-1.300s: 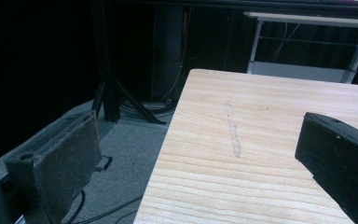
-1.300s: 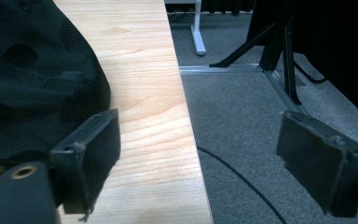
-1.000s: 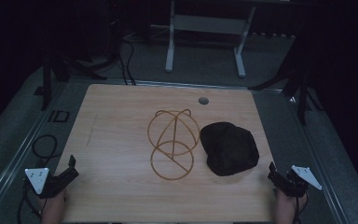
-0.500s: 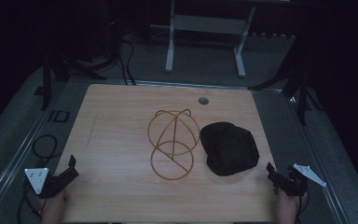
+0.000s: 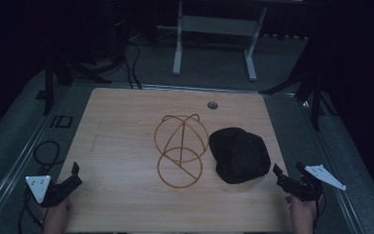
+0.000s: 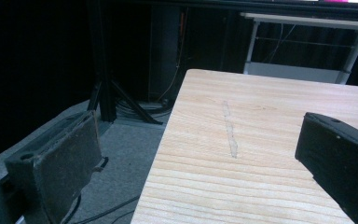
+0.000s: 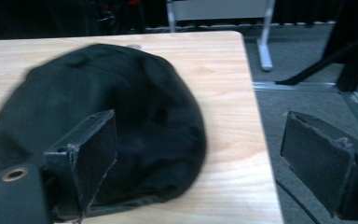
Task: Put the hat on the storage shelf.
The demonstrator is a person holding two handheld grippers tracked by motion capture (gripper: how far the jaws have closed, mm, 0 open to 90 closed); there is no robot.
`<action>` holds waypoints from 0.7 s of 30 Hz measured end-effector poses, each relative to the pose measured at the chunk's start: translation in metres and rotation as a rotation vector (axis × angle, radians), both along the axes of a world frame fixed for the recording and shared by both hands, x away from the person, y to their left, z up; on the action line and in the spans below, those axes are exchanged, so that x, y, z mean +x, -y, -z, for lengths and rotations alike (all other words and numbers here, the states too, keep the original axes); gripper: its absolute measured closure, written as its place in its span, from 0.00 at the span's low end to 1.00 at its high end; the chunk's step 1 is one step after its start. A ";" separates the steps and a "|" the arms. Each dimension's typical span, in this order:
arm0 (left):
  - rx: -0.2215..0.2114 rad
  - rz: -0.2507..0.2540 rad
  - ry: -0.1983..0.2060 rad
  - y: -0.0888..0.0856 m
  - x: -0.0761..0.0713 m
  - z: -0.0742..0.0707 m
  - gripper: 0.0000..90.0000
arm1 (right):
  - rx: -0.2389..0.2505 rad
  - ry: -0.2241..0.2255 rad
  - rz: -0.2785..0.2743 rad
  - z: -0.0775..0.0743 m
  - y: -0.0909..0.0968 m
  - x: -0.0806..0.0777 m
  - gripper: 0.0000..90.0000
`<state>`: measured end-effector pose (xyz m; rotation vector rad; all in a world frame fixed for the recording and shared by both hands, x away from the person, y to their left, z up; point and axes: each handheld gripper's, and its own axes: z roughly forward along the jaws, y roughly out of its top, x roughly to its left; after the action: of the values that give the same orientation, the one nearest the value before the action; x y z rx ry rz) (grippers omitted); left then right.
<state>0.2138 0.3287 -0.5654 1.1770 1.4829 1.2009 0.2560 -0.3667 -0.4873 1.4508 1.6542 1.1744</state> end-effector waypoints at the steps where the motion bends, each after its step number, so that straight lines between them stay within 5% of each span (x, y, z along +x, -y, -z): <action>1: 0.000 -0.001 -0.001 0.000 0.000 0.000 0.01 | -0.002 -0.008 -0.028 -0.008 -0.005 0.001 0.12; 9: 0.001 -0.001 0.001 0.000 0.000 0.000 0.01 | -0.034 -0.012 -0.134 -0.028 -0.017 0.009 0.12; 21: -0.001 0.005 0.000 0.000 0.000 0.000 0.01 | -0.059 -0.038 -0.239 -0.031 -0.044 0.027 0.15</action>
<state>0.2137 0.3288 -0.5654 1.1800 1.4795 1.1964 0.2829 -0.3227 -0.4560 1.2729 1.9135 1.2200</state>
